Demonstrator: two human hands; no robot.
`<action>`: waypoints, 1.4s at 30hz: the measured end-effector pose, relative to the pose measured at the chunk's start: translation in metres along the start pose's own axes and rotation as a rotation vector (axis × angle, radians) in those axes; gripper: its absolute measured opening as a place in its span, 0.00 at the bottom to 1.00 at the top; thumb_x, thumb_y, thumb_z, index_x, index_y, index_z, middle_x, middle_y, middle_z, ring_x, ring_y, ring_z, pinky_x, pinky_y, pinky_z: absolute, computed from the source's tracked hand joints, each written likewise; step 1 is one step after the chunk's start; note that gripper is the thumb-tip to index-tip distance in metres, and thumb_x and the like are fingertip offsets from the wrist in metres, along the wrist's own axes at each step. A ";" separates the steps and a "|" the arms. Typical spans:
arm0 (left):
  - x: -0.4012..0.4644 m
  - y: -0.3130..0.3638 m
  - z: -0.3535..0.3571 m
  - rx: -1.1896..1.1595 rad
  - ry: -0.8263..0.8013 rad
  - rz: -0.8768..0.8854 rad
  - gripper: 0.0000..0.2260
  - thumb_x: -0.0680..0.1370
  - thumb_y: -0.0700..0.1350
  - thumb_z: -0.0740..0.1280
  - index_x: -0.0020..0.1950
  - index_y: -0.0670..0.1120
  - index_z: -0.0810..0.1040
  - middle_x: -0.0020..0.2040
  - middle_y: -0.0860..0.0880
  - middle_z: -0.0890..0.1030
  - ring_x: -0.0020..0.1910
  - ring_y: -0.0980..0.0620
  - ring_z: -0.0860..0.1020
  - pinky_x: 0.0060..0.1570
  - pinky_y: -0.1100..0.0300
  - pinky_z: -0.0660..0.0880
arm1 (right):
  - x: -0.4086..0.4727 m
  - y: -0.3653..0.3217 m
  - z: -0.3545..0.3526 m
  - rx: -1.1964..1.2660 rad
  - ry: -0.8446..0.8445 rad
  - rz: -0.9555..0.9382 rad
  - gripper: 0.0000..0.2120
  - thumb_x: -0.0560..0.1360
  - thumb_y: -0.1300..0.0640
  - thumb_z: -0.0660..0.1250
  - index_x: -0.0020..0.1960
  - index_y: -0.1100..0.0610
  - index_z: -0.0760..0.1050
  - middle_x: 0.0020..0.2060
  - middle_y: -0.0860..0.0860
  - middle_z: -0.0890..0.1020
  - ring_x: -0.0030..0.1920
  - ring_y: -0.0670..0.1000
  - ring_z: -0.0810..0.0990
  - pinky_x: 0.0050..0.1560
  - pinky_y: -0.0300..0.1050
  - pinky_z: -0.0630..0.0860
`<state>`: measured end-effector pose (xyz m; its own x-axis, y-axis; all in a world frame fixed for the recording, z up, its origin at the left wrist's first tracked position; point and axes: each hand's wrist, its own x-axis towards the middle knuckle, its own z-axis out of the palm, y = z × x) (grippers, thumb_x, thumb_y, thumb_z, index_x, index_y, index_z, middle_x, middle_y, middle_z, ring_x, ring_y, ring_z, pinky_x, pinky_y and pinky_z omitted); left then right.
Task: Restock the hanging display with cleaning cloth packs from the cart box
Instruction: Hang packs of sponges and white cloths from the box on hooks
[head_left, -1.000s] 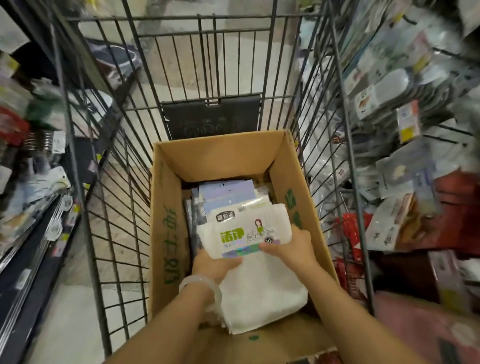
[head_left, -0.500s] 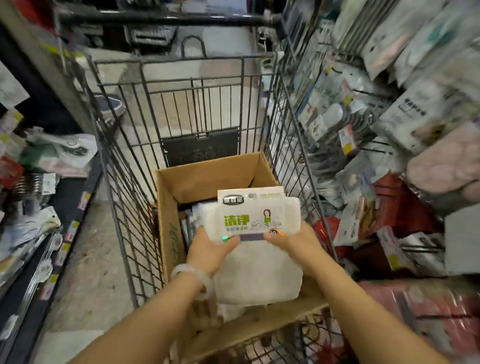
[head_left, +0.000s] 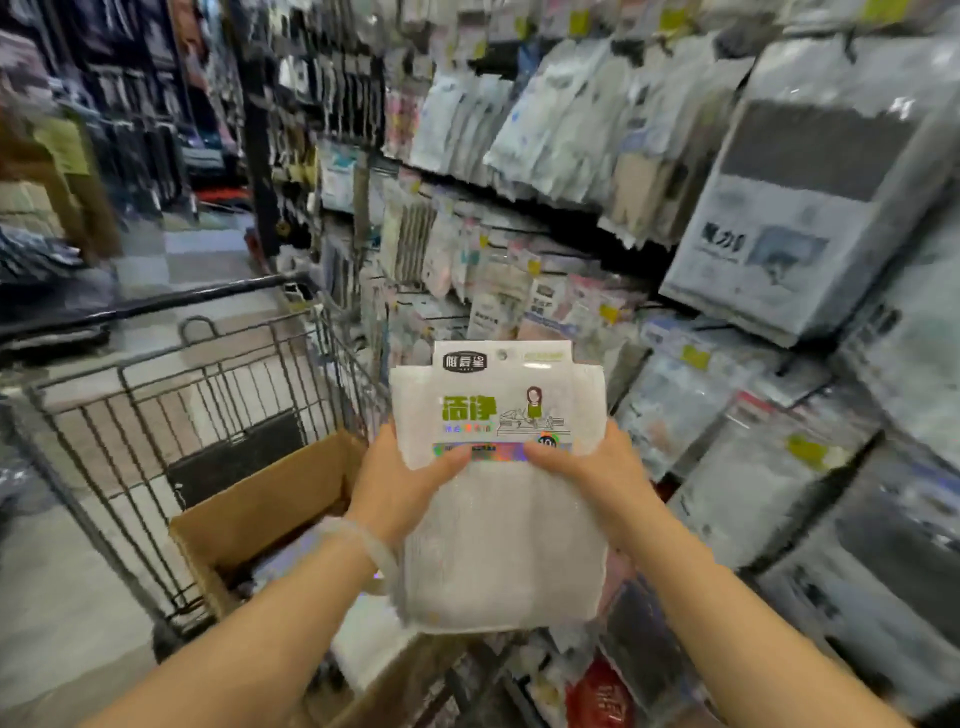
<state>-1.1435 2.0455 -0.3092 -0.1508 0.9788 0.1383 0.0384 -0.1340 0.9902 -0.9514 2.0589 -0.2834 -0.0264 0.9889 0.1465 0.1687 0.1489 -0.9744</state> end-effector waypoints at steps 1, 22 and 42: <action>-0.007 0.011 0.015 -0.007 -0.046 0.005 0.13 0.69 0.37 0.74 0.52 0.42 0.79 0.45 0.50 0.83 0.43 0.57 0.81 0.42 0.65 0.78 | -0.014 -0.007 -0.018 -0.002 0.044 -0.015 0.16 0.65 0.66 0.75 0.45 0.48 0.80 0.43 0.46 0.86 0.46 0.46 0.84 0.45 0.40 0.80; -0.318 0.172 0.343 -0.265 -0.879 0.172 0.12 0.67 0.32 0.74 0.43 0.47 0.79 0.36 0.54 0.85 0.36 0.56 0.81 0.33 0.67 0.77 | -0.451 -0.135 -0.341 0.052 0.827 0.041 0.17 0.71 0.56 0.70 0.58 0.55 0.73 0.52 0.53 0.84 0.50 0.52 0.83 0.50 0.50 0.81; -0.419 0.209 0.430 -0.267 -1.081 0.116 0.11 0.69 0.37 0.74 0.48 0.48 0.81 0.43 0.50 0.86 0.44 0.52 0.83 0.44 0.57 0.78 | -0.566 -0.145 -0.432 0.106 0.971 -0.063 0.31 0.61 0.48 0.73 0.61 0.55 0.71 0.50 0.55 0.85 0.51 0.59 0.83 0.52 0.62 0.78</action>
<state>-0.6480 1.6740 -0.1672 0.7822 0.5609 0.2713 -0.2367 -0.1352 0.9621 -0.5350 1.4783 -0.1517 0.7986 0.5565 0.2293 0.1038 0.2479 -0.9632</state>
